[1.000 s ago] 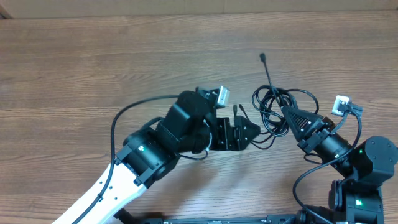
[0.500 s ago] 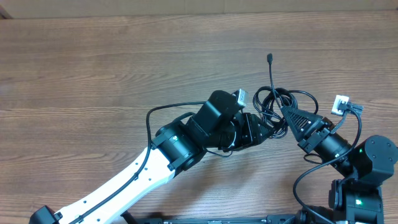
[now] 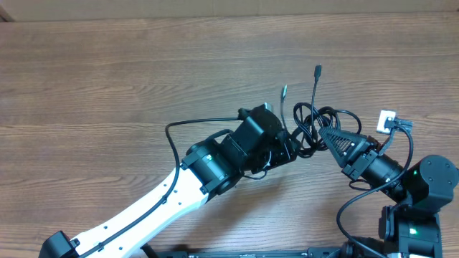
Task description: Untangle cables
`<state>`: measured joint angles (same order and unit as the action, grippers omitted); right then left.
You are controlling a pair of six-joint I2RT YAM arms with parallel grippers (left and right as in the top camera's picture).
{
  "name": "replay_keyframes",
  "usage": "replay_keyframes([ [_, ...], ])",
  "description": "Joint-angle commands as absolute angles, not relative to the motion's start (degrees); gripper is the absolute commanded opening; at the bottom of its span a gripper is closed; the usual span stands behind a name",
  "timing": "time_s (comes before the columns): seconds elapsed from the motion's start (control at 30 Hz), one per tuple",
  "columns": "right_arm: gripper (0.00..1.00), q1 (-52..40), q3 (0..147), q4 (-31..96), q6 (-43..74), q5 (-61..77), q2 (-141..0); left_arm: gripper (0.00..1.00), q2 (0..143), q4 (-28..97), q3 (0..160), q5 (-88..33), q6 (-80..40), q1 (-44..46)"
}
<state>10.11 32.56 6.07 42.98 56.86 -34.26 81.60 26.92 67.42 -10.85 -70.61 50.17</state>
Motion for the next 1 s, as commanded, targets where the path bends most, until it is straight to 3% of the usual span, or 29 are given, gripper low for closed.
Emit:
replay_keyframes([
  [0.0,0.04,10.3,33.1,4.7,43.5,60.3,-33.3,0.33,82.8,29.6,67.7,6.7,-70.2,49.5],
  [0.07,0.04,10.3,33.1,4.7,43.5,61.0,-33.3,0.27,82.8,30.9,67.7,12.0,-70.1,49.4],
  [0.2,0.04,10.3,33.1,4.8,43.5,62.5,-33.3,0.04,82.8,35.5,67.7,27.8,-68.1,49.4],
  [0.43,0.04,10.3,33.1,5.7,43.3,64.6,-33.3,0.04,82.8,35.7,67.7,40.8,-64.3,49.4],
  [0.7,0.04,10.3,33.1,17.1,35.3,62.4,-33.3,0.04,82.8,35.6,67.7,68.3,-40.1,49.4],
  [0.97,0.04,10.3,33.1,23.4,32.4,56.6,-33.3,0.04,82.8,35.6,67.7,73.1,-32.1,49.4],
])
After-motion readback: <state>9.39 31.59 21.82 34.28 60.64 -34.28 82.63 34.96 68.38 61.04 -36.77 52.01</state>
